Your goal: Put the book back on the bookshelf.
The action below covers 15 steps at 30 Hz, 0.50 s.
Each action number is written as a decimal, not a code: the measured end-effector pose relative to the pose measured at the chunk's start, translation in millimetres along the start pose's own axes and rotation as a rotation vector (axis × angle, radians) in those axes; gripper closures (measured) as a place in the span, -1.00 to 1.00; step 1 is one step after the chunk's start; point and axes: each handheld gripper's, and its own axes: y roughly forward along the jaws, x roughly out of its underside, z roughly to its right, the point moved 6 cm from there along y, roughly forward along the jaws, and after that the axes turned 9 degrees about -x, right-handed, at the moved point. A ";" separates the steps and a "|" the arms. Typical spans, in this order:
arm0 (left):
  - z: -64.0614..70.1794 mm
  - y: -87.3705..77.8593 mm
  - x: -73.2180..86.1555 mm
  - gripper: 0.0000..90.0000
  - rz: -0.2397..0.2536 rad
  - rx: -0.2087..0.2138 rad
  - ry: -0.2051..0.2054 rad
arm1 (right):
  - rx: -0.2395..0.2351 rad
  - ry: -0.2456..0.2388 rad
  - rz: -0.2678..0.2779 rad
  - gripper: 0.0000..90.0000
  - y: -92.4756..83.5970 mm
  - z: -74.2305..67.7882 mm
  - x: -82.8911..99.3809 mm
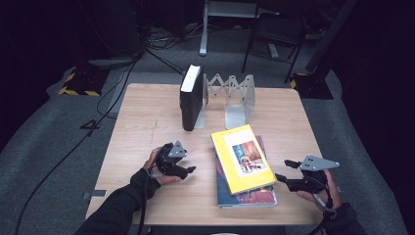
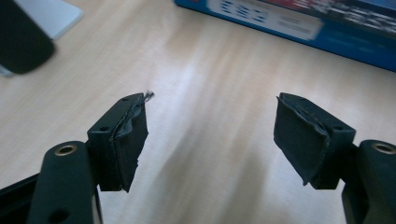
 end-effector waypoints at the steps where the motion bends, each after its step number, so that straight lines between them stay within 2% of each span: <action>1: 2.9 -0.5 1.7 -0.43 -0.004 0.007 0.006 | -0.013 -0.012 0.001 -0.20 -1.6 -4.2 -2.0; 4: 11.8 -1.4 5.2 -0.47 -0.009 0.040 0.006 | -0.031 -0.027 0.009 -0.16 -6.6 -11.6 -7.4; 9: 23.1 0.4 9.5 -0.47 -0.043 0.040 0.044 | -0.059 -0.020 0.045 -0.12 -12.0 -18.7 -15.9; 13: 30.0 3.9 11.8 -0.49 -0.064 0.057 0.072 | -0.084 -0.016 0.035 -0.15 -4.8 -24.1 -21.5; 15: 30.7 4.8 11.6 -0.50 -0.062 0.066 0.067 | -0.096 -0.016 0.025 -0.18 0.3 -26.2 -23.4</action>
